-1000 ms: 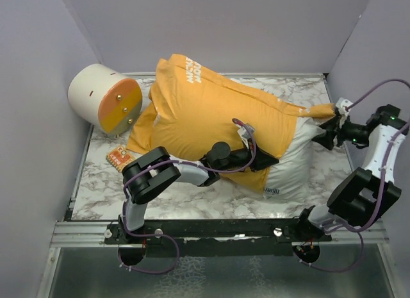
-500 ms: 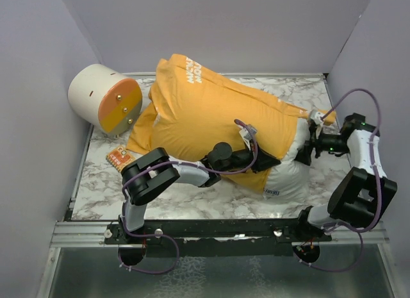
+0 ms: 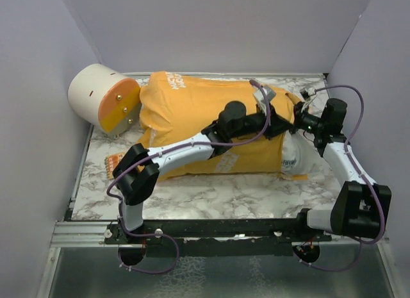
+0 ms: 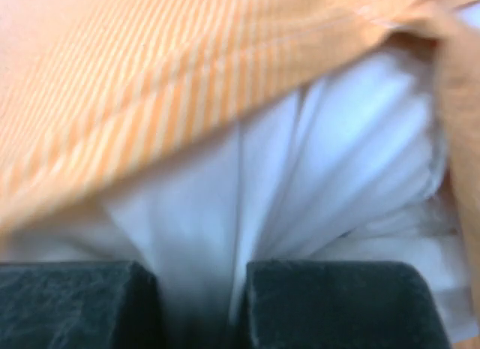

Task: Put the pillow into the pillowcase
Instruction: Stuff the pillow into the pillowcase.

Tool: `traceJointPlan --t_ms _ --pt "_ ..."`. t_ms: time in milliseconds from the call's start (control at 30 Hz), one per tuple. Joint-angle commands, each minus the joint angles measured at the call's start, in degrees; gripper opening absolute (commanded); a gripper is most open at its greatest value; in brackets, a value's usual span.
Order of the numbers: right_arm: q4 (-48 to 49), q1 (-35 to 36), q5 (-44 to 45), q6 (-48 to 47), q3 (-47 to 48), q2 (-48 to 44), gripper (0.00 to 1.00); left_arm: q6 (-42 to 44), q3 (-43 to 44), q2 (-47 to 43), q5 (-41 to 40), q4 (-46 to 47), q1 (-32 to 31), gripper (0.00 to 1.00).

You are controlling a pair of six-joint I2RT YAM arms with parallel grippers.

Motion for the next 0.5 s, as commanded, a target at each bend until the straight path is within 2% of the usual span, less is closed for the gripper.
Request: traceJointPlan --t_ms 0,100,167,233,267,300,400,467 --pt "35.3 2.6 1.9 32.5 3.7 1.3 0.01 -2.4 16.3 5.8 10.5 -0.4 2.7 0.0" --pt "23.5 2.5 1.5 19.5 4.3 2.6 0.01 -7.9 17.9 10.6 12.2 3.1 6.2 0.0" --pt "14.6 1.4 1.6 7.6 3.0 1.7 0.06 -10.2 16.5 13.5 12.3 5.0 8.0 0.0" --pt "5.1 -1.6 -0.3 -3.9 3.1 -0.2 0.23 -11.6 15.5 16.2 12.2 5.8 9.5 0.0" --pt "0.4 -4.2 -2.7 -8.7 4.4 -0.9 0.34 -12.2 15.4 17.6 12.1 6.0 10.1 0.0" --pt "-6.2 -7.2 -5.0 -14.0 7.0 -1.1 0.41 -12.9 15.7 19.5 12.3 6.3 10.6 0.0" --pt "-28.9 -17.4 -9.3 -32.4 19.9 1.4 0.6 -14.7 17.8 22.8 12.9 6.6 11.4 0.0" --pt "-44.5 -21.9 -7.1 -47.2 30.4 4.5 0.71 -15.2 19.5 24.2 13.1 6.1 11.5 0.0"
